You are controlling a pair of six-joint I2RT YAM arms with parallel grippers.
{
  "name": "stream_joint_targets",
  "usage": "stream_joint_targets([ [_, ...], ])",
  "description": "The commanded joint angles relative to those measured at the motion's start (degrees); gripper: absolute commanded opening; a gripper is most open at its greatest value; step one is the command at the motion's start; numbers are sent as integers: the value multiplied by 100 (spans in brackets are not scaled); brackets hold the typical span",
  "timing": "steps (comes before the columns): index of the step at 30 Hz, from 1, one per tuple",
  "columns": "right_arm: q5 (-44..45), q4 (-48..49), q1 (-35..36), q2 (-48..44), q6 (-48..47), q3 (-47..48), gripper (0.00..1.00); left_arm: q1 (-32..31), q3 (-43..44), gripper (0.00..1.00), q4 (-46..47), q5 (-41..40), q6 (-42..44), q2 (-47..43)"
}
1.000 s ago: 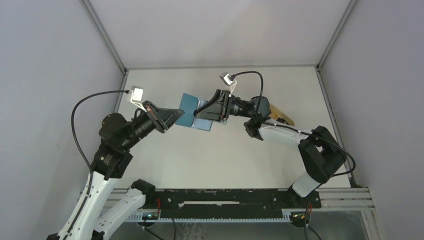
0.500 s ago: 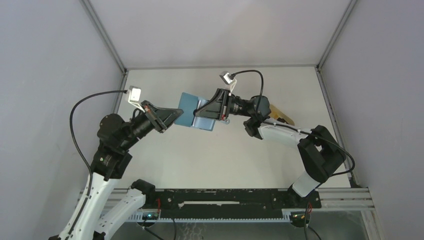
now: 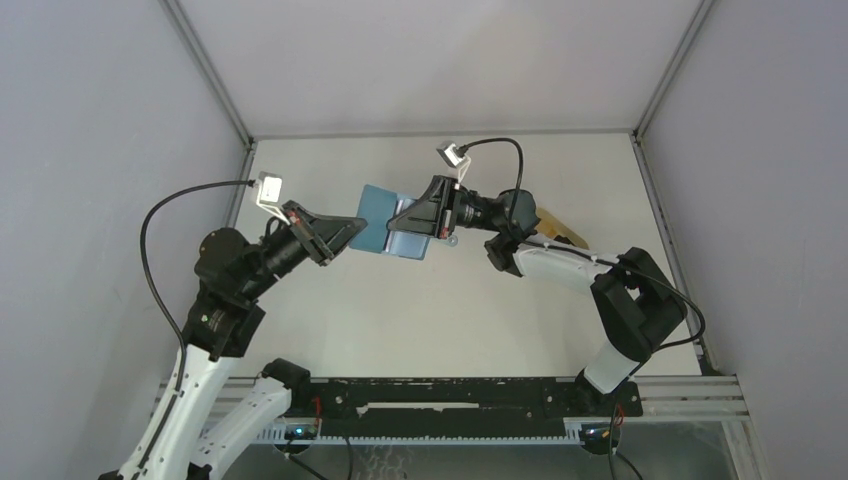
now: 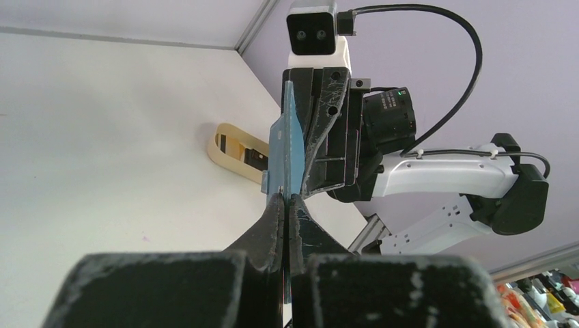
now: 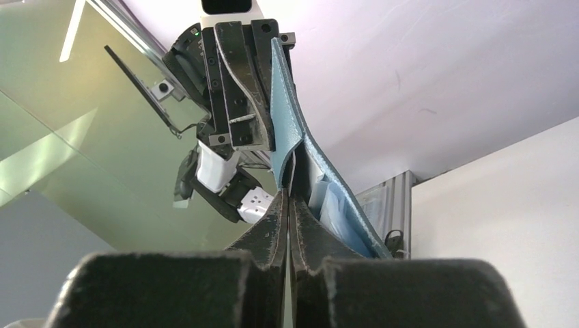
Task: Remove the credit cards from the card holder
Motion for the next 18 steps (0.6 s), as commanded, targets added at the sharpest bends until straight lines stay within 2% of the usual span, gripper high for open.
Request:
stream_joint_targets([
  [1,82,316,66,-33,37,293,0,72,-157,0,34,161,-24,-14],
  [7,-38,181,53,-44,-38,282,0,224,-126,0,-132,92,-12,-45],
  [11,-43,-235,31,-173,-323,192,0,317,-111,17,-178,102,-14,-86],
  [12,-34,-380,31,-206,-422,177,0,328,-111,19,-177,119,-15,-106],
  [14,-25,-648,31,-259,-577,178,0,353,-120,17,-174,136,-23,-118],
  [17,-40,-809,31,-265,-658,179,0,392,-138,1,-112,183,-64,-160],
  [18,-44,-869,31,-258,-678,177,0,411,-144,0,-67,197,-74,-189],
])
